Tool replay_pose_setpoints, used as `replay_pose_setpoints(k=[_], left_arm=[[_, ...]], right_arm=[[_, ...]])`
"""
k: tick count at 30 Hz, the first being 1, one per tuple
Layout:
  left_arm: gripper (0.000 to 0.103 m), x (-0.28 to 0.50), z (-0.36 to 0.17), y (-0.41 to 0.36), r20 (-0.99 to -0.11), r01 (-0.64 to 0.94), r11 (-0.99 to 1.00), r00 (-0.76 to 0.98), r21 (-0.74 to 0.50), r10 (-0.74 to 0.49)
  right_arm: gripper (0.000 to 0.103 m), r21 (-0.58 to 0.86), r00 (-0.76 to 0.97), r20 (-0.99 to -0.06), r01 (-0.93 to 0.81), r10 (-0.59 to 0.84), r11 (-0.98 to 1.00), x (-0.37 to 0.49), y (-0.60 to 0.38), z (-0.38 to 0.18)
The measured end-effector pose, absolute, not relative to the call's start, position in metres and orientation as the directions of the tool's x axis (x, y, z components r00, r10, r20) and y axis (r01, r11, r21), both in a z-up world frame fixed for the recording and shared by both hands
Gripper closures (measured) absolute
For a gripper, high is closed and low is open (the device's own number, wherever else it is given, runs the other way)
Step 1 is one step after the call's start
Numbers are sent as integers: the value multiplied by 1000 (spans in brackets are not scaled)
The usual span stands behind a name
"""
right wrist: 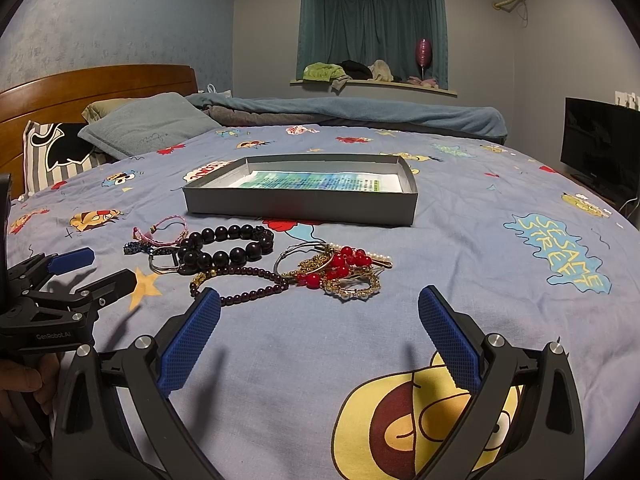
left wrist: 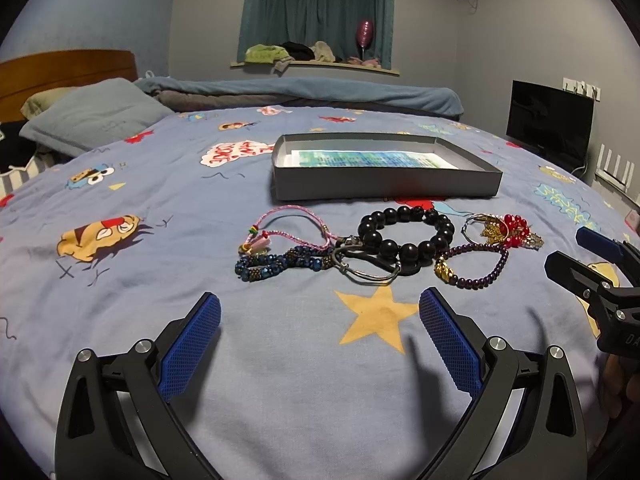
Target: Organize jewelry
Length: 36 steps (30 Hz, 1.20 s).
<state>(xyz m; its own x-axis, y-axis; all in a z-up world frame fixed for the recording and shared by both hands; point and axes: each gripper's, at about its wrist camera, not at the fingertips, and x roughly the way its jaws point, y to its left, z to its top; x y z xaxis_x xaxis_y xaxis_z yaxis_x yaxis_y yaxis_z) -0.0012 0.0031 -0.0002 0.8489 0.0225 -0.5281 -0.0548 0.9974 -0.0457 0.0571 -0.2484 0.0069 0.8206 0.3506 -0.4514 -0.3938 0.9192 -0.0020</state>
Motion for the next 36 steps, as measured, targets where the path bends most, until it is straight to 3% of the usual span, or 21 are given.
replay_pose_setpoints(k=[36], left_arm=[[4,-2,-1,2,-527,-55,998,849,-43,25]], right_arm=[[5,11,814,-458,-396,357,918,60,-251,6]])
